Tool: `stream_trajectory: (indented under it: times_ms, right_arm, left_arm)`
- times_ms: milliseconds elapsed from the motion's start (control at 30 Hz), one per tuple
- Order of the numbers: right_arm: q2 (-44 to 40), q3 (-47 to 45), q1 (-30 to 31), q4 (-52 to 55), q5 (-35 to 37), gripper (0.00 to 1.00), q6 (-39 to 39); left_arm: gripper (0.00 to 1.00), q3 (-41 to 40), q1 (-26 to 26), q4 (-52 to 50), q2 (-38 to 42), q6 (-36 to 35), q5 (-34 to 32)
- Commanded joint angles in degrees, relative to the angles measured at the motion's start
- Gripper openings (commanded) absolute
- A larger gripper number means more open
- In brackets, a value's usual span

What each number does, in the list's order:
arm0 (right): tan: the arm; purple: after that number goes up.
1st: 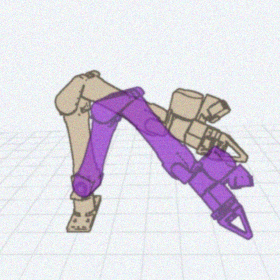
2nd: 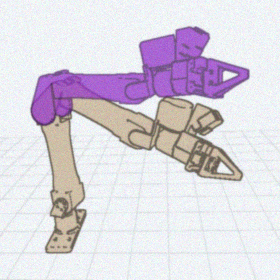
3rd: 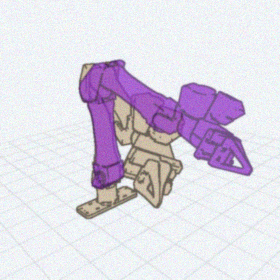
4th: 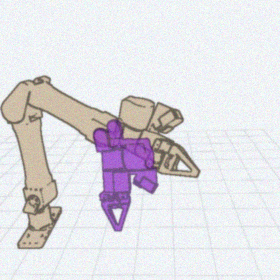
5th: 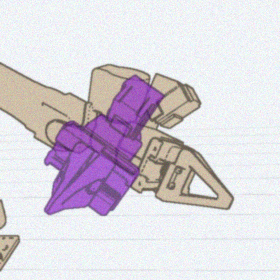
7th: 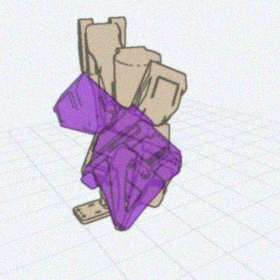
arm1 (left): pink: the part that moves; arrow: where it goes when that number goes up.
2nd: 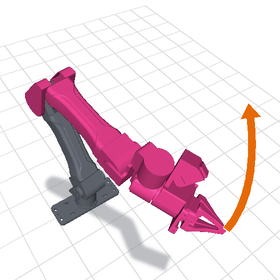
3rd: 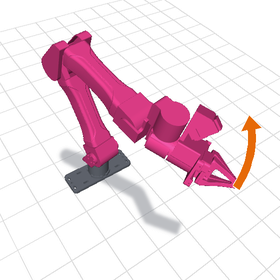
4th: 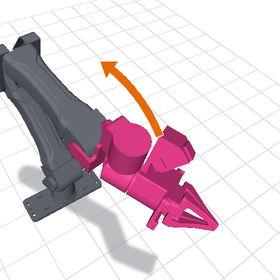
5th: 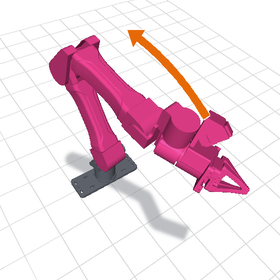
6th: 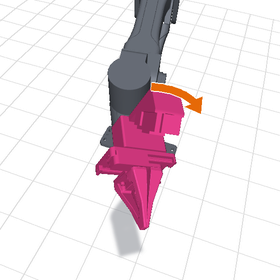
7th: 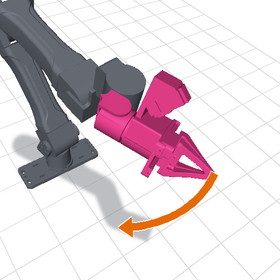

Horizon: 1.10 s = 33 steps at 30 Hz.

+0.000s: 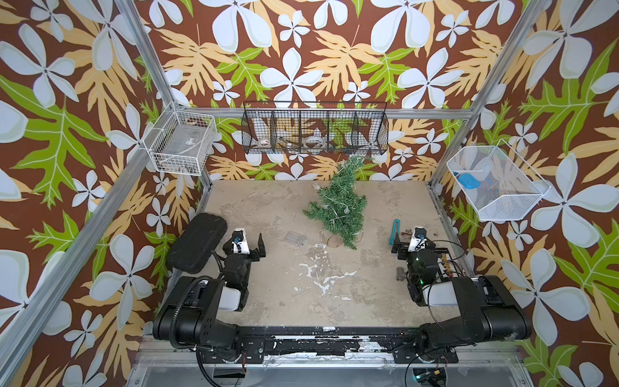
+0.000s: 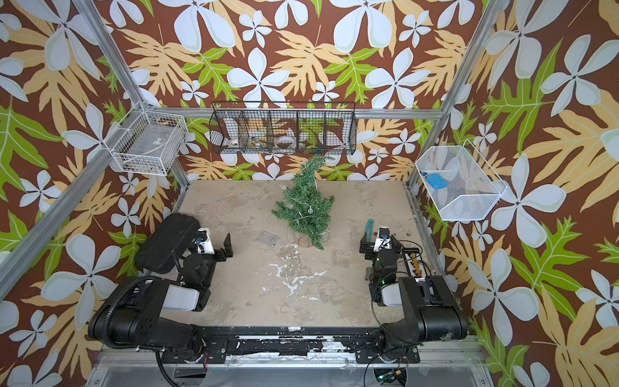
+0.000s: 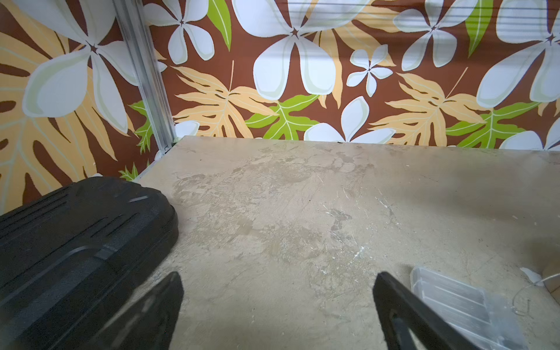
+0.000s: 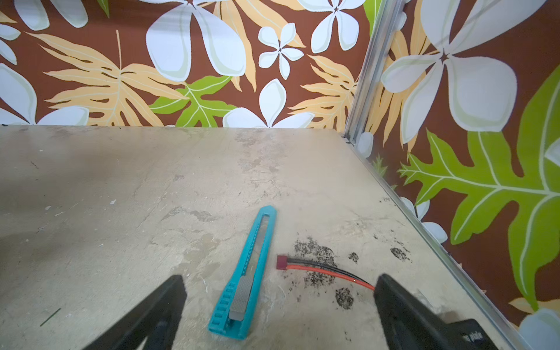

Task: Remove string lights from the small christmas tree
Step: Pick up the light string from the Christmas tree.

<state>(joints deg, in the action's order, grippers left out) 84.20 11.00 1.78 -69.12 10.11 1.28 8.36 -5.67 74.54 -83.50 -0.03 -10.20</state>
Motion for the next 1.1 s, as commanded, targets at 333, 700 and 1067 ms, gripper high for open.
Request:
stream_trajectory:
  times_ms: [333,700,1067]
  right_arm:
    - [-0.09,0.25,0.03,-0.31,-1.01,1.0,0.57]
    - [-0.1,0.25,0.03,-0.31,-0.88,1.0,0.57]
    - [-5.66,0.67,2.24,4.76,2.66,1.0,-1.22]
  left_arm:
    - [1.0,-0.32,0.14,1.48,0.18,0.47,-0.16]
    - [1.0,-0.21,0.14,1.22,0.08,0.38,0.0]
    - [1.0,-2.24,-0.72,3.33,2.73,-0.03,-1.39]
